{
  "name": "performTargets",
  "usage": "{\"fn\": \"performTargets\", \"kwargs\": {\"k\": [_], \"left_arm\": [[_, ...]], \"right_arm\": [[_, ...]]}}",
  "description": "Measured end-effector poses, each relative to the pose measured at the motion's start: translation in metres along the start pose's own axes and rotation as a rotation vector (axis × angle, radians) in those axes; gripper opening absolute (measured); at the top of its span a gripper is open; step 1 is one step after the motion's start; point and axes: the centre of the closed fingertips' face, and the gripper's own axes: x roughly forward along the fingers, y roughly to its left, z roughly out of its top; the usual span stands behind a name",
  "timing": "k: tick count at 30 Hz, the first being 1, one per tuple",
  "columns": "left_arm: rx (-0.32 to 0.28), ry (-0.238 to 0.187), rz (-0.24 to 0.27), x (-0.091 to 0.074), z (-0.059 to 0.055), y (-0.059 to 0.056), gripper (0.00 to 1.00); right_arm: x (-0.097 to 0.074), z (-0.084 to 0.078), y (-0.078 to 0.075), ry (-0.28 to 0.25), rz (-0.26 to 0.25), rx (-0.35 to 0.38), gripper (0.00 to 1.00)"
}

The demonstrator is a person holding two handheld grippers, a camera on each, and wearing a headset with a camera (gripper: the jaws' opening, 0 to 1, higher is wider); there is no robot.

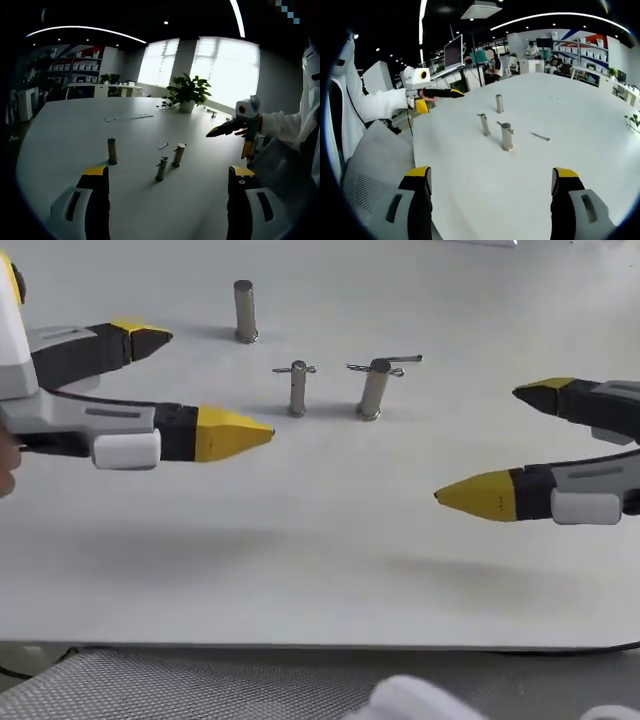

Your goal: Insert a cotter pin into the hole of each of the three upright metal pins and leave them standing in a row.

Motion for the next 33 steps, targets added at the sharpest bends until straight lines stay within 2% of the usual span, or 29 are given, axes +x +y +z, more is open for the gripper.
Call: {"fn": "performTargets", "kwargs": {"k": [6, 9, 15, 17, 20, 22, 25, 28, 32, 33], "left_arm": [[-0.008, -0.051, 0.035, 0.010, 0.020, 0.026, 0.99], [-0.009, -0.069, 0.071, 0.018, 0.027, 0.045, 0.99], [-0.018, -0.080, 0.137, 0.030, 0.032, 0.077, 0.93], [-0.043, -0.082, 0.156, 0.035, 0.032, 0.087, 0.89], [-0.038, -0.070, 0.182, 0.043, 0.029, 0.100, 0.83], [-0.031, -0.057, 0.187, 0.048, 0.026, 0.104, 0.80], [-0.035, -0.040, 0.175, 0.055, 0.022, 0.106, 0.73], [-0.019, -0.023, 0.183, 0.064, 0.017, 0.111, 0.65], [-0.024, -0.003, 0.187, 0.075, 0.008, 0.115, 0.53], [-0.026, 0.031, 0.224, 0.075, 0.001, 0.119, 0.49]], "right_arm": [[-0.002, -0.006, 0.001, 0.007, -0.009, 0.018, 0.98], [-0.003, -0.007, 0.002, 0.005, -0.016, 0.032, 0.98], [-0.005, -0.011, 0.001, 0.008, -0.028, 0.048, 0.98], [-0.005, -0.011, 0.000, 0.003, -0.033, 0.046, 0.98], [-0.006, -0.013, -0.001, 0.006, -0.037, 0.053, 0.97], [-0.006, -0.014, -0.001, 0.008, -0.041, 0.057, 0.97], [-0.007, -0.015, -0.001, 0.008, -0.041, 0.064, 0.97], [-0.007, -0.018, 0.000, 0.014, -0.041, 0.070, 0.96], [-0.007, -0.020, 0.000, 0.020, -0.039, 0.077, 0.96], [-0.006, -0.021, 0.000, 0.022, -0.039, 0.079, 0.96]]}}
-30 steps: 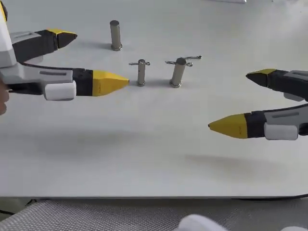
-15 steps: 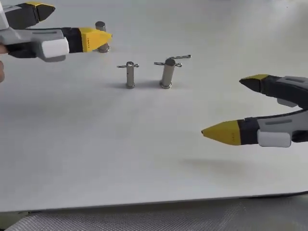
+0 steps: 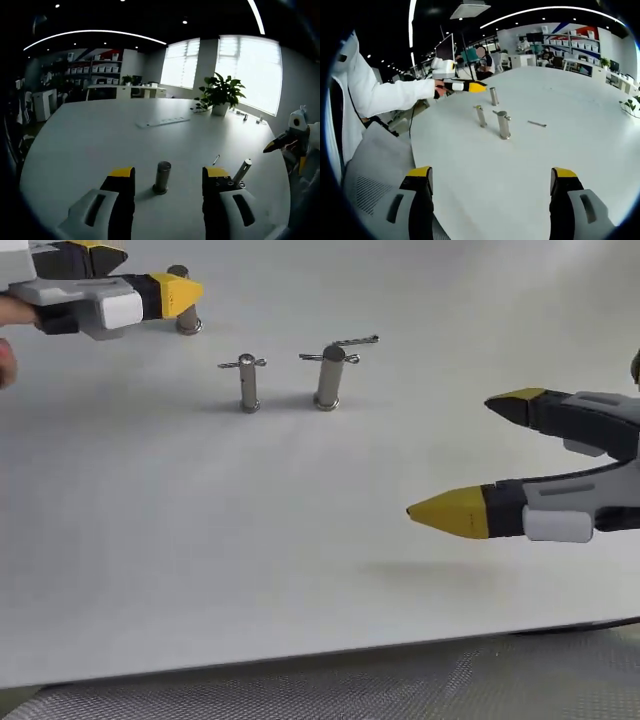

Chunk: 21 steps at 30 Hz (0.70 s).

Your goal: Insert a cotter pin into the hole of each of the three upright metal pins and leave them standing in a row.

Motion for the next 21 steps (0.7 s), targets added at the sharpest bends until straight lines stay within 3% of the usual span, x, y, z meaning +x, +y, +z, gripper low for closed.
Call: {"fn": "performTargets", "kwargs": {"k": [2, 8, 13, 18, 21], "left_arm": [[0.055, 0.020, 0.054, 0.004, -0.006, 0.008, 0.38], [0.064, 0.050, 0.029, 0.014, -0.016, 0.005, 0.35], [0.044, 0.056, 0.026, 0.020, -0.022, 0.008, 0.29], [0.062, 0.063, 0.024, 0.026, -0.024, 0.011, 0.23], [0.094, 0.061, 0.014, 0.027, -0.023, 0.007, 0.18]], "right_arm": [[0.000, 0.000, 0.000, 0.001, 0.001, 0.003, 0.96], [0.002, -0.001, 0.001, 0.001, 0.007, 0.012, 0.95], [0.003, -0.001, 0.002, 0.002, 0.008, 0.015, 0.95], [0.004, -0.002, 0.002, 0.004, 0.009, 0.021, 0.95], [0.004, -0.003, 0.001, 0.005, 0.005, 0.026, 0.94]]}}
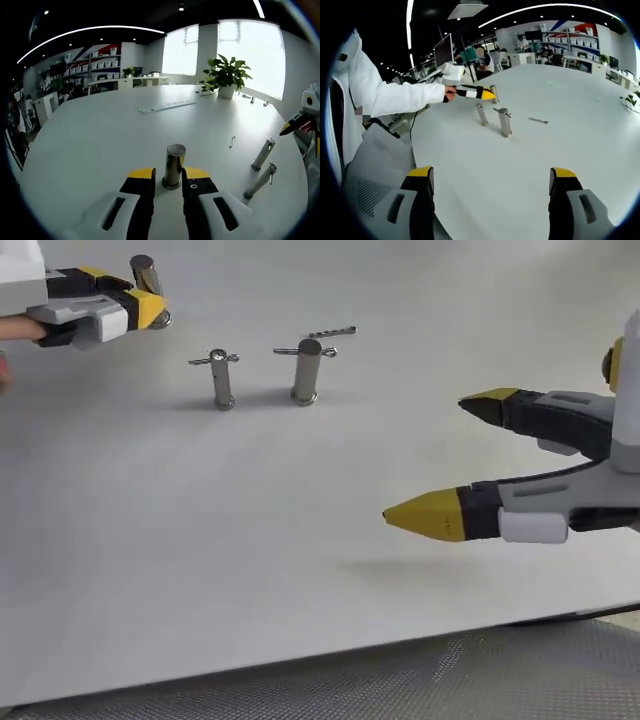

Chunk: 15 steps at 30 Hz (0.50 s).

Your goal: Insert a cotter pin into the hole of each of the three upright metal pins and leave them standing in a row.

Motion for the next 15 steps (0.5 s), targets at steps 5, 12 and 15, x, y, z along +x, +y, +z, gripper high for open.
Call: {"fn": "performTargets", "kwargs": {"k": [5, 12, 15], "left_arm": [[-0.001, -0.005, -0.008, 0.0041, 0.0014, -0.0008, 0.16], [0.005, 0.001, -0.014, 0.0068, 0.0026, -0.0038, 0.12], [0.037, 0.009, -0.012, 0.0070, 0.0024, -0.0033, 0.11]], "right_arm": [[0.0008, -0.0048, -0.0011, 0.011, -0.004, 0.003, 0.93], [0.0004, -0.0041, 0.0016, 0.008, -0.003, 0.004, 0.93], [0.0002, -0.0043, 0.0024, 0.007, 0.000, 0.002, 0.93]]}}
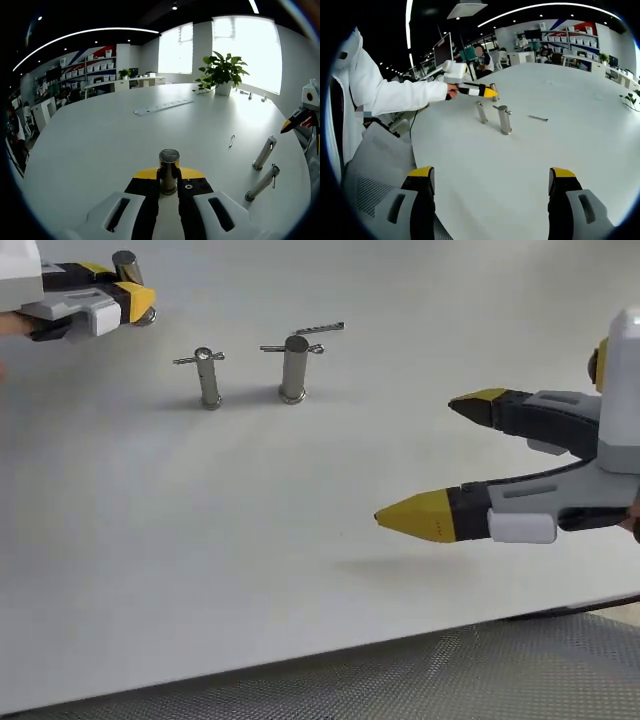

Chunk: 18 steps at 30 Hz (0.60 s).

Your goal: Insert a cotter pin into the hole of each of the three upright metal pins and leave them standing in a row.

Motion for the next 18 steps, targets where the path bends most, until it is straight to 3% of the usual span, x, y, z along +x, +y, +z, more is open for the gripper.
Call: {"fn": "performTargets", "kwargs": {"k": [1, 9, 17, 18], "left_arm": [[0.030, 0.005, 0.009, 0.000, 0.000, 0.000, 0.11], [0.024, 0.024, 0.025, -0.009, 0.005, 0.000, 0.10], [0.039, -0.035, 0.005, -0.041, 0.038, -0.009, 0.10], [0.067, -0.046, 0.008, -0.047, 0.044, -0.013, 0.10]], "right_arm": [[0.000, 0.000, 0.000, -0.001, 0.000, -0.001, 0.93], [-0.002, 0.003, 0.000, -0.014, -0.002, -0.006, 0.93], [-0.008, 0.008, -0.003, -0.037, -0.013, -0.011, 0.93], [-0.009, 0.009, -0.003, -0.039, -0.015, -0.013, 0.93]]}}
